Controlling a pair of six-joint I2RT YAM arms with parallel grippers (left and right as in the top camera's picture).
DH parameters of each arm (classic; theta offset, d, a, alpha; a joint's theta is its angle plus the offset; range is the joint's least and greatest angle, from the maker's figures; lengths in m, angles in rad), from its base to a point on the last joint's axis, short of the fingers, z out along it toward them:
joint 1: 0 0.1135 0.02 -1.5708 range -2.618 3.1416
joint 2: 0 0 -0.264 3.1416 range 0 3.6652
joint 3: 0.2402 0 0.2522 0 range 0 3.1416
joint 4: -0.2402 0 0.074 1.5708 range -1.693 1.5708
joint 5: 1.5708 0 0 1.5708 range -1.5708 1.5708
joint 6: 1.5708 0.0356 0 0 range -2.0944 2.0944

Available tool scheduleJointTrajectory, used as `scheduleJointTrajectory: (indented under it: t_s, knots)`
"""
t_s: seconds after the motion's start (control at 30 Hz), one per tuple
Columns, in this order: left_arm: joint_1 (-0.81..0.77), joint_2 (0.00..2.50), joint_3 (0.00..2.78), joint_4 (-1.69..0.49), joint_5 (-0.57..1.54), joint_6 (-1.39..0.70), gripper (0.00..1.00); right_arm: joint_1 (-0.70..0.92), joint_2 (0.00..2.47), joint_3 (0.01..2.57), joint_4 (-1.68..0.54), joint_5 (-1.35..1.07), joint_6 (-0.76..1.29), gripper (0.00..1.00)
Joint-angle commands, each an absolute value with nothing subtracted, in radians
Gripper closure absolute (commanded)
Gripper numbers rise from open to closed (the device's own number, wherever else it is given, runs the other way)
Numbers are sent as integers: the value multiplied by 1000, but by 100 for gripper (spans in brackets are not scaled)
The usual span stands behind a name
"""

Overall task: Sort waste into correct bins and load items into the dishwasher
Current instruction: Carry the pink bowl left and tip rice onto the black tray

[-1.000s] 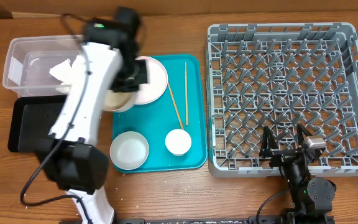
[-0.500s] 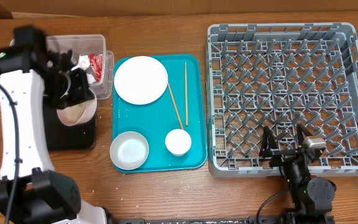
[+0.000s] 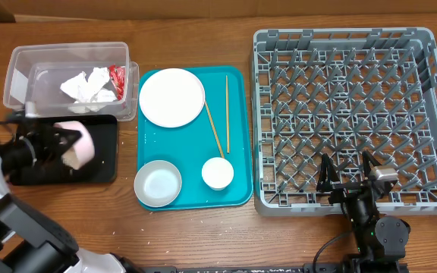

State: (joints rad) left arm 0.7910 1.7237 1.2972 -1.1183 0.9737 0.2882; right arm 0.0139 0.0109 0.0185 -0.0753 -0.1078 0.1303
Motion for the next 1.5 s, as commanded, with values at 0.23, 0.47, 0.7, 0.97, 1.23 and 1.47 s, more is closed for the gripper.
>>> scheduleJointTrajectory:
  t_s: [0.23, 0.47, 0.7, 0.97, 1.23, 1.47]
  knots:
    - [877, 1730, 1269, -1019, 1357, 307, 96, 15, 3, 8, -72, -114, 130, 0]
    - [877, 1730, 1269, -1008, 1415, 189, 96, 15, 3, 8, -72, -114, 130, 0]
    - [878, 1730, 1269, -966, 1581, 167, 96, 15, 3, 8, -72, -114, 130, 0]
    - [878, 1730, 1269, -937, 1567, 139, 96, 15, 3, 8, -72, -114, 130, 0]
    - [878, 1730, 1269, -874, 1570, 11, 96, 15, 3, 8, -72, -114, 130, 0]
    - [878, 1730, 1269, -837, 1494, -61, 96, 15, 3, 8, -72, -114, 130, 0]
